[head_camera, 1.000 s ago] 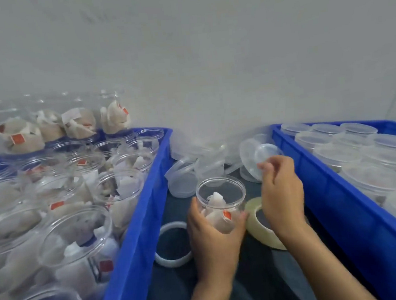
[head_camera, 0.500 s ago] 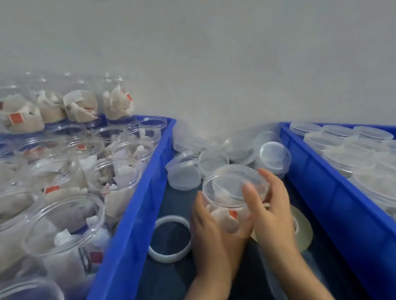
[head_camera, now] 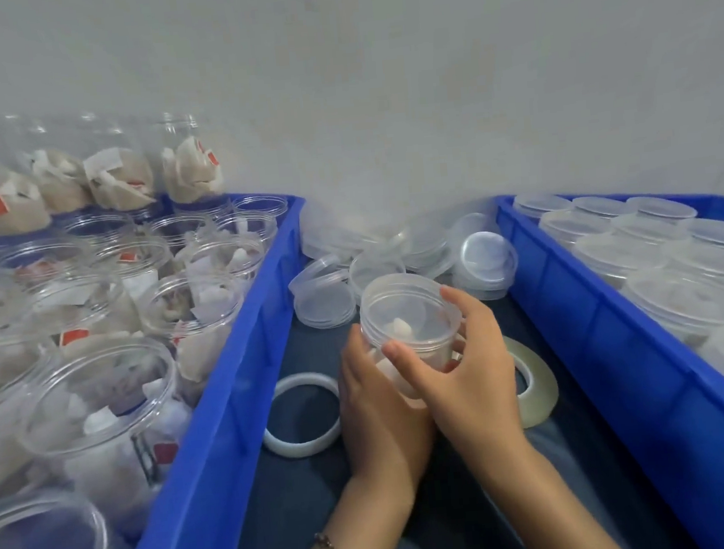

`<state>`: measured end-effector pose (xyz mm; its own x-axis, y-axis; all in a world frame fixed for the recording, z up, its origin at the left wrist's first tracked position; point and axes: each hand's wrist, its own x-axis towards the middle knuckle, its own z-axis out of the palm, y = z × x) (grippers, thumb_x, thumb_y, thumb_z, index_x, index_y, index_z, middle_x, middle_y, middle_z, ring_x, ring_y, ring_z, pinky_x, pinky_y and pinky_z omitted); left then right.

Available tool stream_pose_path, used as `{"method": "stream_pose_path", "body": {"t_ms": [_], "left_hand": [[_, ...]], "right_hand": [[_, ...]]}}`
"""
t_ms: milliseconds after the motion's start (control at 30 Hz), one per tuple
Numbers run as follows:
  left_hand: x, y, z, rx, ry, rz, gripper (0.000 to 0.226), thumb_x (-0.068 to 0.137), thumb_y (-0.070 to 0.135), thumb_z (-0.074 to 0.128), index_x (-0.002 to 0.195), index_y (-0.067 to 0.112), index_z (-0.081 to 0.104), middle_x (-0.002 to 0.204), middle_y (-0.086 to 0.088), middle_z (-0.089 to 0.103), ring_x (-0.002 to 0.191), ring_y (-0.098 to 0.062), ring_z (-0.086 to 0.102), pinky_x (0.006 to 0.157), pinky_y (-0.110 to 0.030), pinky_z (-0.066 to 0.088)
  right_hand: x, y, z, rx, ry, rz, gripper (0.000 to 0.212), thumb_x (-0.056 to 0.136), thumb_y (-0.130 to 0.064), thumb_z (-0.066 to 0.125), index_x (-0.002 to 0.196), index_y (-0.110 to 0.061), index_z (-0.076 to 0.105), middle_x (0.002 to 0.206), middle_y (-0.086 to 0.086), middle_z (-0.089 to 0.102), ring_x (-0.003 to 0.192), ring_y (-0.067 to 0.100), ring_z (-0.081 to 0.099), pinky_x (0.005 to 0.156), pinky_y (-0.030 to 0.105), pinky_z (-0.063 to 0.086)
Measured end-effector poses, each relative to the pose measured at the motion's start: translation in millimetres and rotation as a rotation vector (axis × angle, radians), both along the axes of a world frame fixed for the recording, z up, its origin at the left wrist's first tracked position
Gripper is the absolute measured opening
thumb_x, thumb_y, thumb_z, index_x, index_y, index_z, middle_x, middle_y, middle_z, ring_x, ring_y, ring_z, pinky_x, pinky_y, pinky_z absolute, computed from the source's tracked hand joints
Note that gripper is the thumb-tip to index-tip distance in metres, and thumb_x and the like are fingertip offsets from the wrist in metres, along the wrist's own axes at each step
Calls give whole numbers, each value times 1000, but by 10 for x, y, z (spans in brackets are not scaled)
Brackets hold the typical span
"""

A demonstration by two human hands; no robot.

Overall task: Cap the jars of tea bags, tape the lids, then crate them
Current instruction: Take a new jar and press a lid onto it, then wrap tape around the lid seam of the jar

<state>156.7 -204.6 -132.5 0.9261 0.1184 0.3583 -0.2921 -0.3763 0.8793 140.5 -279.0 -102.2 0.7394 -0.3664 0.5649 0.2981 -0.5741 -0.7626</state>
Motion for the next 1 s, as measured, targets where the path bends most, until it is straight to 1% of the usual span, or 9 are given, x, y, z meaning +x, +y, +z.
{"method": "stream_pose_path", "body": {"t_ms": [233,333,400,500,633,733,800,900,1000], "left_hand": [[-27,1,25,19,-7,-7,92,59,69,40,136,20,38,132,3,50,121,-16,50,95,-35,44],[-39,6,39,12,17,-54,105,61,69,42,149,20,14,142,0,45,128,-20,46,100,-40,42],[-71,12,55,13,21,-50,106,63,67,44,146,38,-14,140,0,49,122,-25,52,93,-39,45],[-100,22,51,31,-14,9,93,68,64,48,122,67,-27,138,-2,51,112,-29,58,79,-35,44],[-97,14,53,23,-55,3,89,66,68,47,133,57,-11,145,2,43,117,-25,56,80,-30,40],[-72,3,46,-42,-7,-15,120,47,85,37,149,35,-3,144,7,45,121,-18,54,85,-27,41],[-75,8,61,-70,3,-27,130,46,92,41,151,25,3,145,7,43,124,-15,52,86,-22,37],[-45,-1,20,-5,-25,-4,111,62,67,65,148,12,20,142,-2,44,124,-20,49,92,-25,39],[-21,-19,4,19,-34,49,95,61,50,73,139,11,36,130,-4,50,118,-22,52,92,-34,44]], "right_hand": [[-36,-2,30,-81,-70,-80,61,60,-61,70,112,-44,43,112,-28,46,108,-3,49,85,34,51],[-32,-1,11,-79,-75,-74,63,62,-52,79,114,-37,47,116,-17,47,108,-1,48,84,36,51],[-29,-4,6,-84,-76,-87,65,61,-51,80,115,-31,50,117,-14,48,108,-1,47,83,34,51],[-33,10,16,-90,-59,-108,70,57,-56,74,116,-26,53,119,-11,48,108,-2,45,81,29,49],[-35,11,25,-88,-14,-72,74,60,-64,70,119,-25,52,124,-9,47,110,-3,43,82,20,41],[-38,13,13,-77,35,-34,75,68,-73,52,127,-26,47,134,-14,41,120,-4,39,85,9,32],[-39,16,-6,-52,54,-24,79,70,-70,42,135,-26,41,139,-13,41,126,0,39,93,14,34],[-52,25,-1,46,77,-11,80,72,-67,44,142,-34,26,135,-18,47,119,-1,49,98,33,44],[-52,17,28,245,-4,-57,50,79,-56,46,126,-45,31,105,-23,61,87,-9,61,77,20,49]]}}
